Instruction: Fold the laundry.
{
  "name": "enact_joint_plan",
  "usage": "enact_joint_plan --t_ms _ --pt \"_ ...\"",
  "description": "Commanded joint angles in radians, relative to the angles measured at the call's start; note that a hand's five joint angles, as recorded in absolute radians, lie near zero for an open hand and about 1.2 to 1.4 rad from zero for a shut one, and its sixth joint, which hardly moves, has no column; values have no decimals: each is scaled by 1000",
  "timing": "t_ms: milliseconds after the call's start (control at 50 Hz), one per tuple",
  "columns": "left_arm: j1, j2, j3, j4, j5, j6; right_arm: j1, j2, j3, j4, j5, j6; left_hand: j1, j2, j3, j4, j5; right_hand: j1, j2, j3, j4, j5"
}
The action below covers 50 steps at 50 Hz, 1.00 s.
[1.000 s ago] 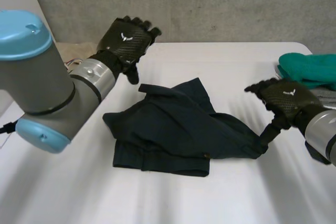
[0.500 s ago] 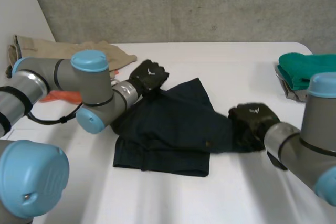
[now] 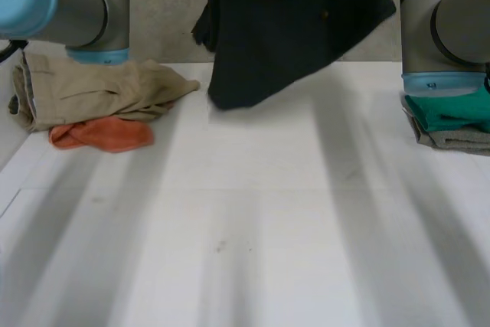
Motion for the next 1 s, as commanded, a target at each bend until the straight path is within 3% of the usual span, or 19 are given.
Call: enact_joint_plan --t_ms 20,160,300,380,460,540,620,660,740,1000 --pt "-1 171 -471 -35 4 5 -2 52 60 177 -29 -14 252 202 208 200 249 284 229 217 204 227" --pt "-1 254 -910 -39 5 35 -2 170 195 357 -88 -102 252 202 208 200 249 284 229 217 204 227" --pt "-5 373 -1161 -104 14 155 -2 149 403 460 -85 -175 252 202 208 200 249 284 229 217 204 227" --pt "-28 511 -1261 -249 54 247 -11 -21 540 539 -88 -217 252 202 208 200 249 284 229 217 204 227" --pt "-62 655 -1330 -482 51 314 -16 -180 647 679 -91 -287 252 202 208 200 249 284 229 217 204 227" --pt "-74 790 -1393 -870 42 368 -19 -296 739 915 -91 -401 252 202 208 200 249 284 229 217 204 227" --pt "-100 841 -1397 -1120 60 367 -20 -384 828 1078 -107 -513 252 202 208 200 249 284 229 217 204 227" --pt "-116 838 -1385 -1121 64 361 -19 -384 838 1061 -129 -519 252 202 208 200 249 284 229 217 204 227" --pt "-123 757 -1331 -1000 57 367 -17 -382 849 1017 -151 -515 252 202 208 200 249 284 229 217 204 227" --pt "-133 296 -878 -627 1 383 -60 -162 660 738 -125 -381 252 202 208 200 249 284 229 217 204 227"
